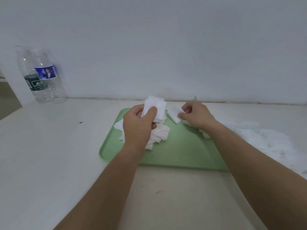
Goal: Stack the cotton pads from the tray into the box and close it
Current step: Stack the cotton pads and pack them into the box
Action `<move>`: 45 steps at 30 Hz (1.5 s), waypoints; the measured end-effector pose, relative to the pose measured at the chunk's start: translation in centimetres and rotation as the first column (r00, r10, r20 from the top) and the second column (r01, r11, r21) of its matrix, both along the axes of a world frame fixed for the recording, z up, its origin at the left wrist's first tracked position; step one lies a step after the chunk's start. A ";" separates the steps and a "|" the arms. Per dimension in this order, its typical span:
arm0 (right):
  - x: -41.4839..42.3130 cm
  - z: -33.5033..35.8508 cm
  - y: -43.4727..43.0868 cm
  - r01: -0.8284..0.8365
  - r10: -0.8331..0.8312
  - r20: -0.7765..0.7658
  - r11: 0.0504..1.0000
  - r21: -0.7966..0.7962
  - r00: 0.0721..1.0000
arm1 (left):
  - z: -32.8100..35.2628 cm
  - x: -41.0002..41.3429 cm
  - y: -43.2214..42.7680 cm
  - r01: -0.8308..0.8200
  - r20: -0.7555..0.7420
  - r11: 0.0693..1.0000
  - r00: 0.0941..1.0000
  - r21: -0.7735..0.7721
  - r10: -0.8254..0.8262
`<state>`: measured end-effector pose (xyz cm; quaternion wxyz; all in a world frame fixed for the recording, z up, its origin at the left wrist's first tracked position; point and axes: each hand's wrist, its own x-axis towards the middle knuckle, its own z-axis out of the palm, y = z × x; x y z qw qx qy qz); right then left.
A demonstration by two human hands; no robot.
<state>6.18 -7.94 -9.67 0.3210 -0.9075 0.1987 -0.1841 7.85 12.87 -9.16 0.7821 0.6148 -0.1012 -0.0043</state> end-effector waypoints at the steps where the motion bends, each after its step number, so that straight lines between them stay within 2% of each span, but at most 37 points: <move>1: -0.7 0.1 0.4 -0.006 0.000 0.059 0.995 0.099 0.998 | 0.0 0.0 0.0 0.004 0.005 1.000 1.000 0.005 -0.004; 4: -3.6 0.8 1.7 -0.083 -0.007 0.192 0.886 0.457 0.981 | -0.1 -0.2 0.0 0.019 0.015 1.000 1.000 0.014 -0.019; 7: -6.9 1.5 2.9 -0.217 -0.004 0.283 0.630 0.746 0.959 | -0.1 -0.5 -0.2 0.043 -0.002 0.999 0.999 0.011 -0.043; 10: -9.1 1.7 4.0 -0.325 -0.003 0.357 0.403 0.855 0.934 | -0.2 -1.1 -0.6 0.095 -0.020 0.995 0.995 0.017 -0.094; 12: -9.5 1.6 4.7 -0.347 0.009 0.366 0.343 0.873 0.931 | -0.3 -1.7 -0.8 0.126 -0.014 0.991 0.992 0.044 -0.125; 20: -9.0 0.1 6.1 -0.271 0.041 0.278 0.400 0.876 0.960 | -0.7 -2.7 -1.8 0.172 0.029 0.979 0.984 0.110 -0.176; 29: -8.9 0.1 6.9 -0.156 -0.107 0.222 0.433 0.888 0.969 | -0.5 -3.2 -2.0 0.300 0.056 0.950 0.951 0.083 -0.305; 32: -8.9 0.1 7.1 -0.113 -0.161 0.219 0.496 0.861 0.962 | -0.3 -3.2 -1.8 0.338 0.009 0.941 0.941 0.003 -0.338; 35: -8.8 0.4 7.1 -0.097 -0.204 0.259 0.580 0.809 0.944 | -0.2 -3.6 -1.9 0.362 0.050 0.930 0.929 0.066 -0.366; 38: -8.8 1.7 6.5 -0.165 -0.118 0.319 0.662 0.732 0.940 | -0.2 -3.7 -1.7 0.362 0.080 0.927 0.926 0.095 -0.370; 42: -9.1 3.2 5.3 -0.341 0.120 0.347 0.633 0.695 0.930 | 0.1 -3.6 -1.3 0.395 0.107 0.912 0.907 0.113 -0.406; 43: -9.3 3.3 5.1 -0.353 0.156 0.342 0.670 0.652 0.927 | 0.1 -3.8 -1.2 0.404 0.117 0.906 0.901 0.126 -0.418; 45: -9.8 3.7 4.6 -0.318 0.199 0.283 0.818 0.480 0.938 | -0.2 -3.8 -1.2 0.397 0.149 0.899 0.893 0.183 -0.425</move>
